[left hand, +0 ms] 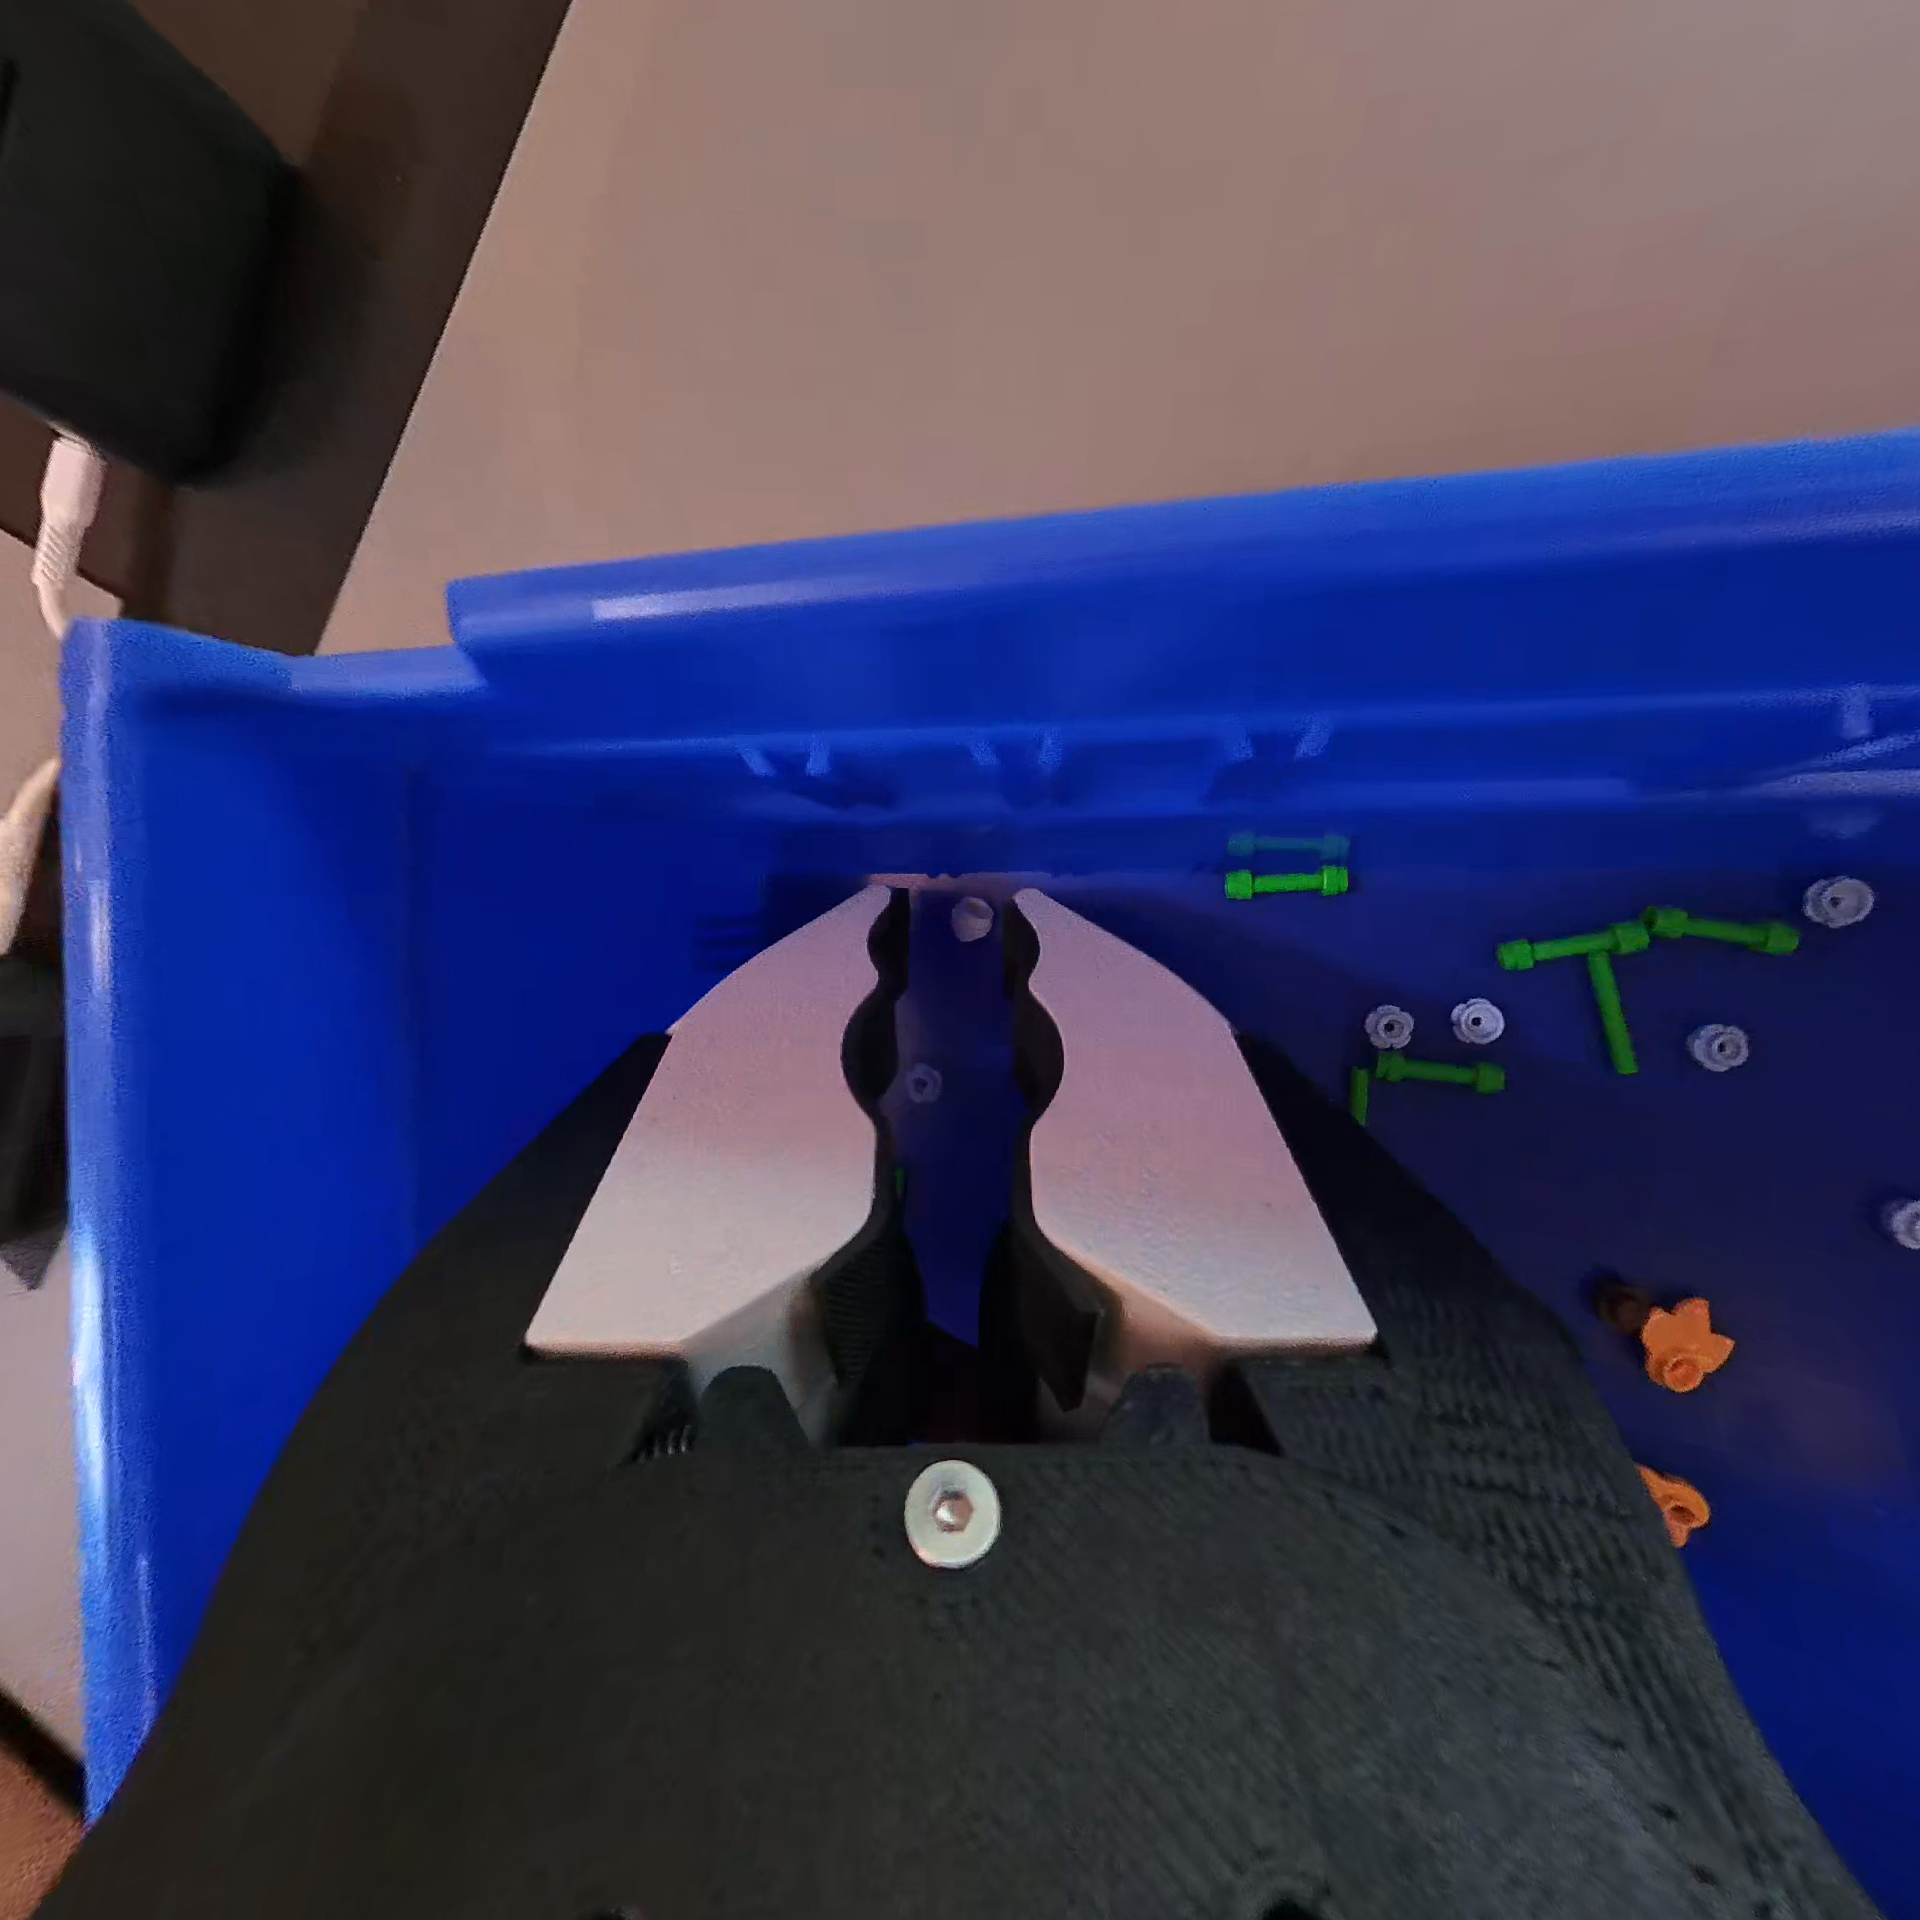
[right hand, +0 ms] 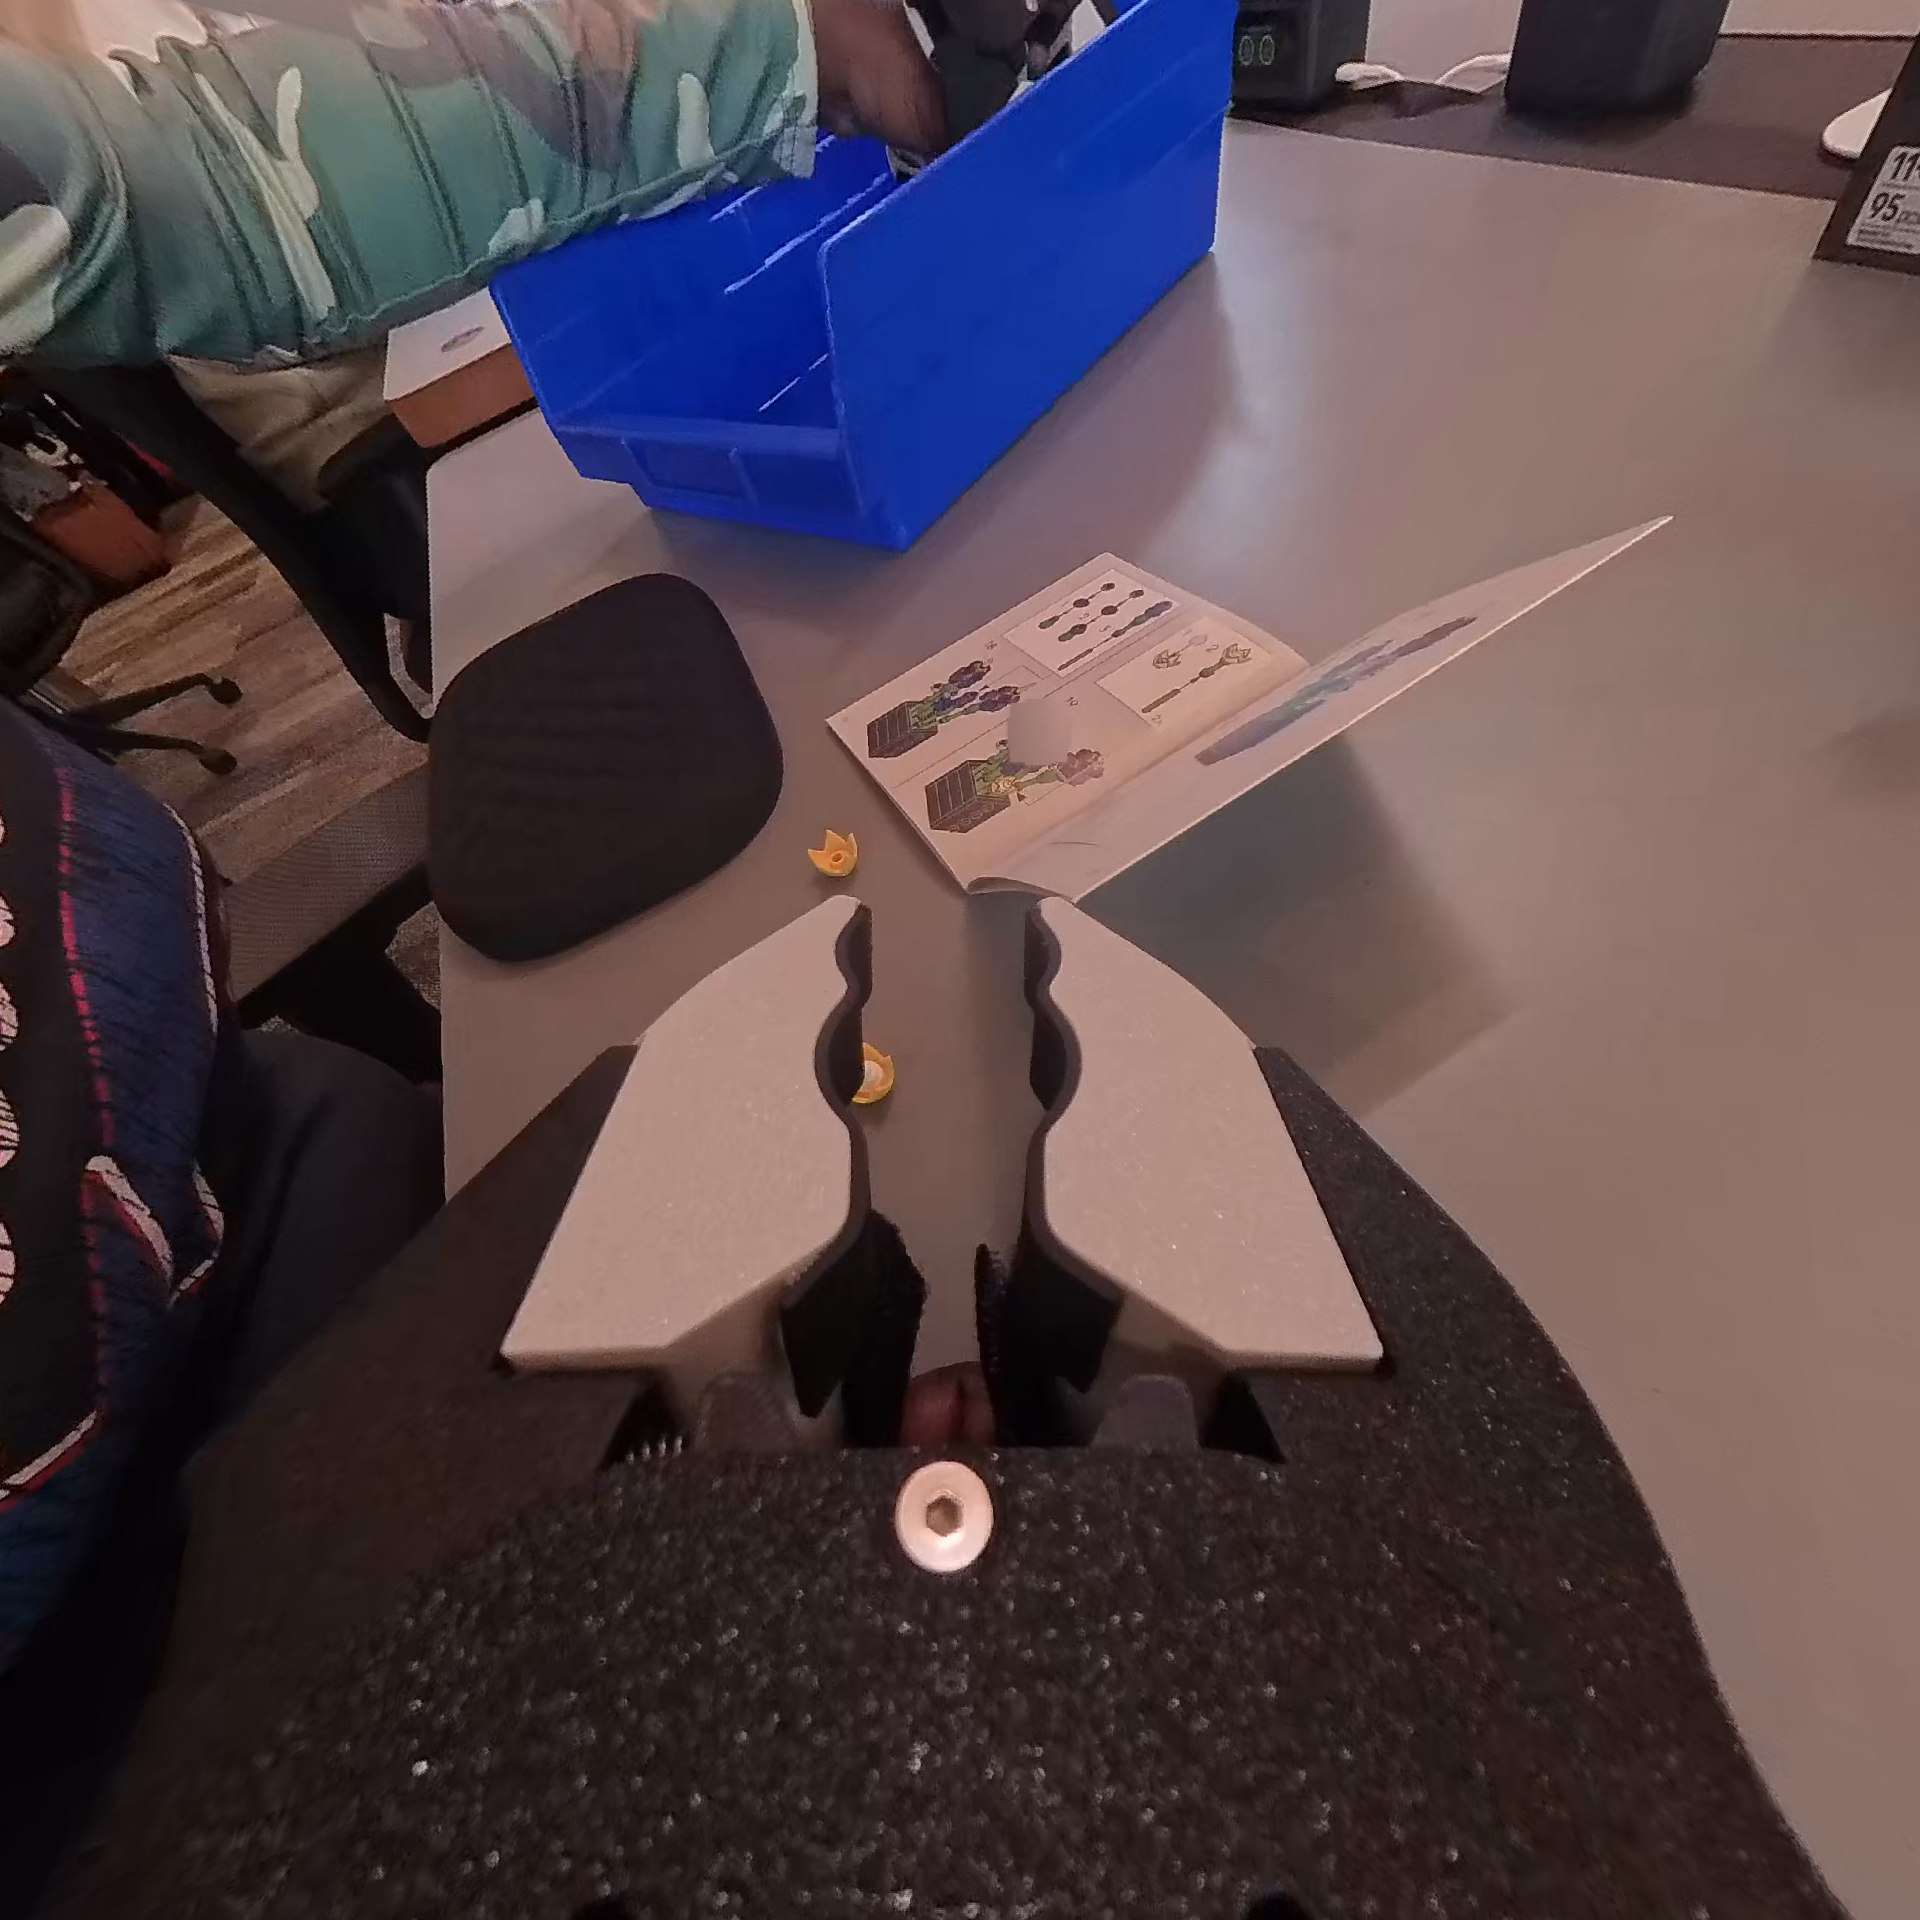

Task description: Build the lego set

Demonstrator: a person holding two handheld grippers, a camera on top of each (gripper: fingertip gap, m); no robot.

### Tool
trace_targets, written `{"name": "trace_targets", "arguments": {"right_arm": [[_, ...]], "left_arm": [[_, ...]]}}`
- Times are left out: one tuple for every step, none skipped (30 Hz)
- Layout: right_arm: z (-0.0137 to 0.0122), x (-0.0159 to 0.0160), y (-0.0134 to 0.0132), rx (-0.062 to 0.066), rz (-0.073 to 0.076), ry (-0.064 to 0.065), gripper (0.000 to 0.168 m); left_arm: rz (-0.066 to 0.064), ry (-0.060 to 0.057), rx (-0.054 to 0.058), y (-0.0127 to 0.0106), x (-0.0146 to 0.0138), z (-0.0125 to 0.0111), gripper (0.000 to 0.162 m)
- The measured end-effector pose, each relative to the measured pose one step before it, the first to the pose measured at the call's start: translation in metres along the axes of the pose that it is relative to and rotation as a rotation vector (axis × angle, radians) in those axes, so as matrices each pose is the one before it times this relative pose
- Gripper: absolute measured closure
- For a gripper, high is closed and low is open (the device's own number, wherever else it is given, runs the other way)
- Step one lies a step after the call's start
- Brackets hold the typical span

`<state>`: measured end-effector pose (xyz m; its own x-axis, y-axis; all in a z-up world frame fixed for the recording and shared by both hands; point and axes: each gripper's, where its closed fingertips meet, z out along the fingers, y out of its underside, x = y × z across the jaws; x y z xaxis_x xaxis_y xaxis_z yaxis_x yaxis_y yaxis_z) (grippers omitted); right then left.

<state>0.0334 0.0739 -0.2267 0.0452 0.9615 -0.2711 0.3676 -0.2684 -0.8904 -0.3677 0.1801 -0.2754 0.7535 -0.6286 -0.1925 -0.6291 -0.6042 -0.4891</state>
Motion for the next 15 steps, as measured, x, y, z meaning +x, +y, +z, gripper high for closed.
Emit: {"name": "trace_targets", "arguments": {"right_arm": [[0.00009,0.00011,0.00013,-0.0006,0.0005,0.0009,0.140],[0.00014,0.00010,0.00005,-0.0007,-0.0007,0.0012,0.140],[0.00007,0.00008,0.00008,-0.0005,-0.0010,0.0016,0.140],[0.00005,0.00005,0.00007,-0.0006,-0.0003,0.0010,0.140],[0.00017,0.00006,0.00012,-0.0008,0.0002,0.0004,0.140],[0.00009,0.00005,0.00025,-0.0011,0.0005,-0.0004,0.140],[0.00000,-0.00003,-0.00004,0.0001,0.0004,-0.0007,0.140],[-0.00022,-0.00026,-0.00041,0.0031,-0.0004,-0.0012,0.140],[-0.00063,-0.00044,-0.00074,0.0062,-0.0014,-0.0022,0.140],[-0.00100,-0.00074,-0.00126,0.0101,-0.0034,-0.0037,0.140],[-0.00135,-0.00164,-0.00185,0.0156,-0.0073,-0.0078,0.140],[-0.00167,-0.00200,-0.00268,0.0207,-0.0091,-0.0091,0.139],[-0.00199,-0.00137,-0.00328,0.0249,-0.0071,-0.0051,0.139],[-0.00210,-0.00136,-0.00428,0.0312,-0.0070,-0.0053,0.141],[-0.00240,-0.00096,-0.00627,0.0442,-0.0097,-0.0010,0.149]], "left_arm": [[-0.0209,0.0159,0.0013,0.00092,0.00040,0.00107,0.144],[-0.0198,0.0139,-0.0077,0.00214,0.00060,0.00149,0.146],[-0.0189,0.0110,-0.0035,0.00165,0.00059,0.00128,0.152],[-0.0200,0.0086,0.0059,0.00008,0.00049,0.00045,0.153],[-0.0142,0.0056,0.0048,0.00004,0.00034,-0.00010,0.153],[-0.0045,0.0055,-0.0029,0.00076,0.00094,-0.00066,0.153],[-0.0017,-0.0028,-0.0137,0.00163,0.00051,-0.00133,0.153],[-0.0046,-0.0182,-0.0113,0.00109,-0.00090,-0.00305,0.153],[-0.0121,-0.0297,0.0060,-0.00152,-0.00161,-0.00615,0.153],[-0.0243,-0.0281,0.0318,-0.00528,-0.00073,-0.00952,0.153],[-0.0368,-0.0215,0.0614,-0.00956,0.00127,-0.01277,0.153],[-0.0451,-0.0142,0.0900,-0.01403,0.00428,-0.01524,0.154],[-0.0534,-0.0046,0.1118,-0.01804,0.00852,-0.01712,0.154],[-0.0580,0.0167,0.1308,-0.02169,0.01519,-0.01785,0.154],[-0.0541,0.0482,0.1545,-0.02521,0.02410,-0.01733,0.154]]}}
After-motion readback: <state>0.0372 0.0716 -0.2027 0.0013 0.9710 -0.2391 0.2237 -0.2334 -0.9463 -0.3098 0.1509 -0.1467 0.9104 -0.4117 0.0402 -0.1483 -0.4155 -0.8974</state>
